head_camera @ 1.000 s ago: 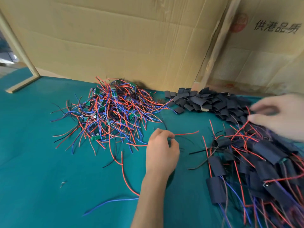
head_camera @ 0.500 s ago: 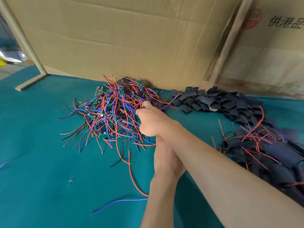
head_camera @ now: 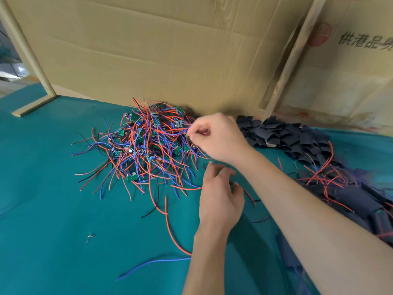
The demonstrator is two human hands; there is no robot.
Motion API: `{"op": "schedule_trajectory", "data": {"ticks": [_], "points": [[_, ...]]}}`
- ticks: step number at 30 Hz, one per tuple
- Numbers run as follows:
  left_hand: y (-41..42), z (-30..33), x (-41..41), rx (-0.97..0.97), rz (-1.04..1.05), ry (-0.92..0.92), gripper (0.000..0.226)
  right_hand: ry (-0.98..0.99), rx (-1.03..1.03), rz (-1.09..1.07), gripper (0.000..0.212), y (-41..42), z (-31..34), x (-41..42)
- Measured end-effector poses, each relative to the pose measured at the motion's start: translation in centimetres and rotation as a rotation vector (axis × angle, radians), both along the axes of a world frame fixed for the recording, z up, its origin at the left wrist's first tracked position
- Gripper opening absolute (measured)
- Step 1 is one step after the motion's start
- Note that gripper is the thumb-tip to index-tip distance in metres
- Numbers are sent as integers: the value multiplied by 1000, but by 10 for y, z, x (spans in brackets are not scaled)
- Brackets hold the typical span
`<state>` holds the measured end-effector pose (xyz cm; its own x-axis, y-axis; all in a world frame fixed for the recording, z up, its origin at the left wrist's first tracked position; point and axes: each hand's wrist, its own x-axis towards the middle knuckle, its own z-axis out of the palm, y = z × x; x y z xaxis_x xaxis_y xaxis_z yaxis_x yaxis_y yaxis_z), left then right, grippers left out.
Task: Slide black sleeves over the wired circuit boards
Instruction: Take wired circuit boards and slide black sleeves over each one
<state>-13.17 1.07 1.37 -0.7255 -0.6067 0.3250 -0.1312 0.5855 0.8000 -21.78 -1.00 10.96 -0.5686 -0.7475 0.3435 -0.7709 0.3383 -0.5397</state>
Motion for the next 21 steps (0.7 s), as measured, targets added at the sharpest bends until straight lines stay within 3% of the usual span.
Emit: {"op": "schedule_trajectory", "data": {"ticks": [7, 9, 11, 13, 14, 21], "points": [[6, 6, 1, 189, 26, 133, 25, -51, 4, -34, 7, 45, 32, -11], [8, 9, 1, 470, -20, 214, 22, -136, -77, -74, 15, 71, 32, -3], [11, 14, 0, 823, -180, 307, 23, -101, -132, -174, 26, 102, 23, 13], [15, 21, 1, 1162, -347, 337, 36, -22, -74, -264, 29, 124, 5, 33], [18, 23, 2, 1241, -401, 331, 40, -15, -33, -281, 27, 130, -5, 41], [27, 17, 5, 1226, -386, 259, 30, -153, 106, -148, 15, 165, -19, 34]]}}
